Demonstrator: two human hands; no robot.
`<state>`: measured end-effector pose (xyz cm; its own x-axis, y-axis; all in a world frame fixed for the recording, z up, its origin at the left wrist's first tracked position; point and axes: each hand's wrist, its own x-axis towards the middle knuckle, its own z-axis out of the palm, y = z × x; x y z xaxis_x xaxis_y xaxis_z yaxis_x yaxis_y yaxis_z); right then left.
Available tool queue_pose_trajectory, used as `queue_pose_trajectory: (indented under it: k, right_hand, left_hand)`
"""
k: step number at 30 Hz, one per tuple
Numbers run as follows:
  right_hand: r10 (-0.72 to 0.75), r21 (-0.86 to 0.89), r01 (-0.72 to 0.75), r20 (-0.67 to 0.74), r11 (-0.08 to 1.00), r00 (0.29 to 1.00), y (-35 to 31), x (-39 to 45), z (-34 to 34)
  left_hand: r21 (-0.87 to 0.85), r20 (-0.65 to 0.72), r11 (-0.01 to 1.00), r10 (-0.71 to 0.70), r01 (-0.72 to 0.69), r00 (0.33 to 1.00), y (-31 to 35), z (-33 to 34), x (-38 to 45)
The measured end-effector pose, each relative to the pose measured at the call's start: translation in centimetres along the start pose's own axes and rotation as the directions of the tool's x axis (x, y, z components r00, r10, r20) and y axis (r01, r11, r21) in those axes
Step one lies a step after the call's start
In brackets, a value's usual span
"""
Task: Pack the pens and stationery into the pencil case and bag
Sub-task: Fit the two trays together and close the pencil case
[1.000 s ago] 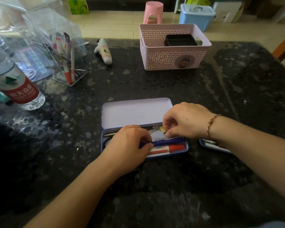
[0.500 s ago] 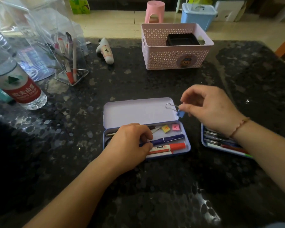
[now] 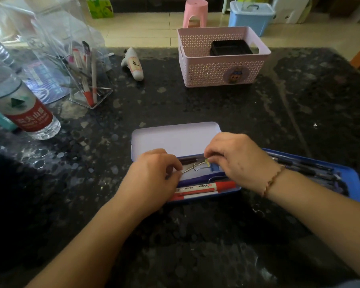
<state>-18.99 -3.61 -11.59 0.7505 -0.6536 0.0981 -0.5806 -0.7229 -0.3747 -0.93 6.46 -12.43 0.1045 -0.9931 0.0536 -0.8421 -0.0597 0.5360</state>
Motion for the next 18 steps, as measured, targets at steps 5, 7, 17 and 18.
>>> queue_pose_trajectory:
  k: [5, 7, 17, 18]
  right_hand:
    - [-0.011, -0.071, 0.018, 0.104, 0.997, 0.995, -0.4, 0.1, 1.2]
    - [-0.011, -0.063, 0.017, 0.102, 0.998, 0.995, -0.5, 0.0, 1.1]
    - [-0.040, -0.017, 0.041, 0.084, 0.999, 0.996, -0.3, -0.6, 0.8]
    - [-0.070, -0.072, 0.075, 0.077, 0.995, 0.995, -0.3, -0.8, 0.8]
  left_hand:
    - [0.045, -0.257, 0.996, -0.066, 0.080, 0.964, -1.6, -1.8, 0.1]
    - [0.047, -0.309, 0.987, -0.130, 0.152, 0.942, -2.9, -2.5, 0.2]
    - [-0.011, -0.197, 0.904, -0.422, 0.428, 0.885, -5.2, -2.3, 0.8]
    - [-0.041, -0.165, 0.902, -0.431, 0.430, 0.887, -5.2, -2.1, 0.9]
